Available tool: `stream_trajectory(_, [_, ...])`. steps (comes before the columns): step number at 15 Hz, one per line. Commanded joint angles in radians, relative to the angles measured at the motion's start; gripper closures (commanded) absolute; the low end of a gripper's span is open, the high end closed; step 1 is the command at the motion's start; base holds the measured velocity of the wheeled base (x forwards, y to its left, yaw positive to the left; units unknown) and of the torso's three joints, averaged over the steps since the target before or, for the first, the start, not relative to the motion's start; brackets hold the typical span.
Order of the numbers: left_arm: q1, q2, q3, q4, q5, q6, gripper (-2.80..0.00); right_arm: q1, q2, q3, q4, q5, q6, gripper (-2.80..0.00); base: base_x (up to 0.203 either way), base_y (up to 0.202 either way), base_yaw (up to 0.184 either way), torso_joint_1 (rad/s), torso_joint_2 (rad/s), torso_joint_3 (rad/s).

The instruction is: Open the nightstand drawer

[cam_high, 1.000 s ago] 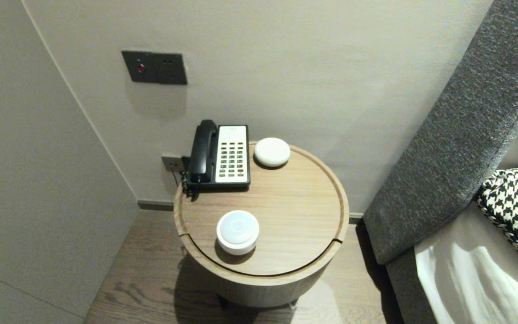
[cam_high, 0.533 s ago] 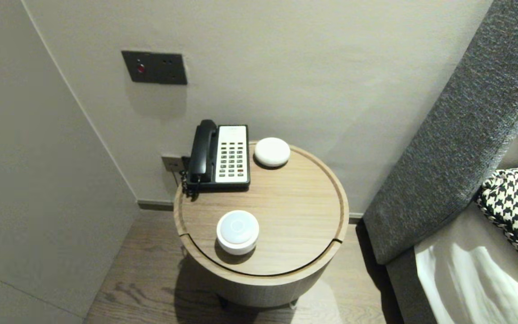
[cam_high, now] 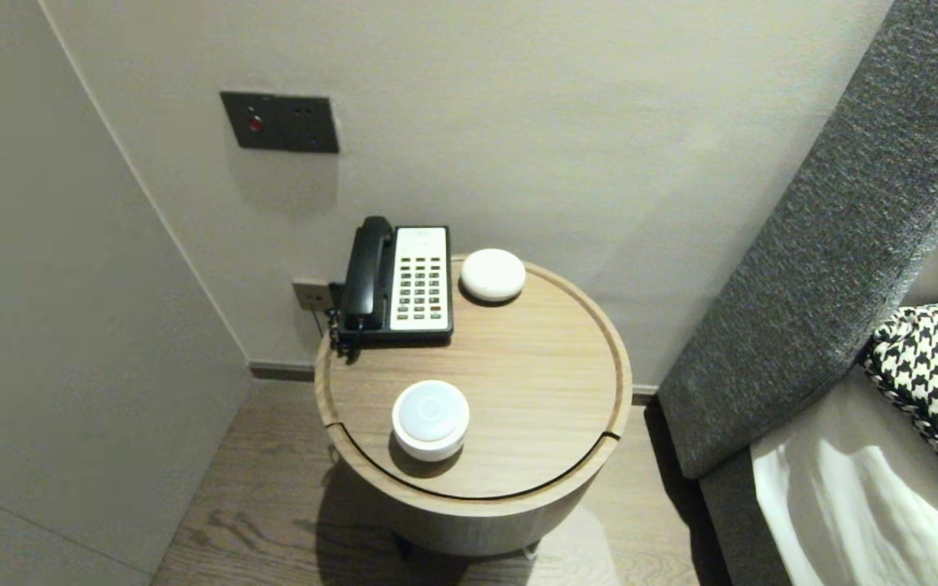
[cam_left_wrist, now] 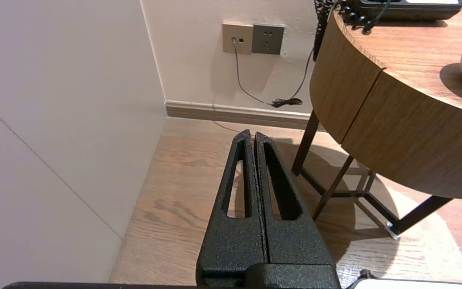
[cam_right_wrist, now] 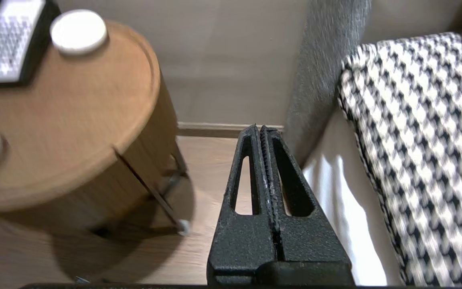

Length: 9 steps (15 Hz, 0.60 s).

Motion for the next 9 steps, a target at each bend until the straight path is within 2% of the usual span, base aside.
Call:
stream_trajectory(1, [0.000, 0.000, 0.002, 0.000, 0.000, 0.000, 0.00, 0.000, 0.227, -0.175, 0.027, -0.001, 0.051, 0.00, 0.000, 0.000, 0.000, 0.000, 0.00, 0.000])
stream_trajectory(3, [0.000, 0.000, 0.002, 0.000, 0.000, 0.000, 0.00, 0.010, 0.320, -0.312, 0.102, 0.001, 0.115, 0.00, 0.000, 0.000, 0.000, 0.000, 0.00, 0.000])
stream_trajectory(5, [0.000, 0.000, -0.001, 0.000, 0.000, 0.000, 0.00, 0.053, 0.390, -0.461, 0.224, 0.002, 0.213, 0.00, 0.000, 0.000, 0.000, 0.000, 0.00, 0.000])
stream_trajectory(7, [0.000, 0.000, -0.001, 0.000, 0.000, 0.000, 0.00, 0.138, 0.480, -0.601, 0.367, 0.002, 0.332, 0.00, 0.000, 0.000, 0.000, 0.000, 0.00, 0.000])
stream_trajectory(9, [0.000, 0.000, 0.000, 0.000, 0.000, 0.000, 0.00, 0.264, 0.589, -0.685, 0.484, 0.000, 0.441, 0.00, 0.000, 0.000, 0.000, 0.000, 0.00, 0.000])
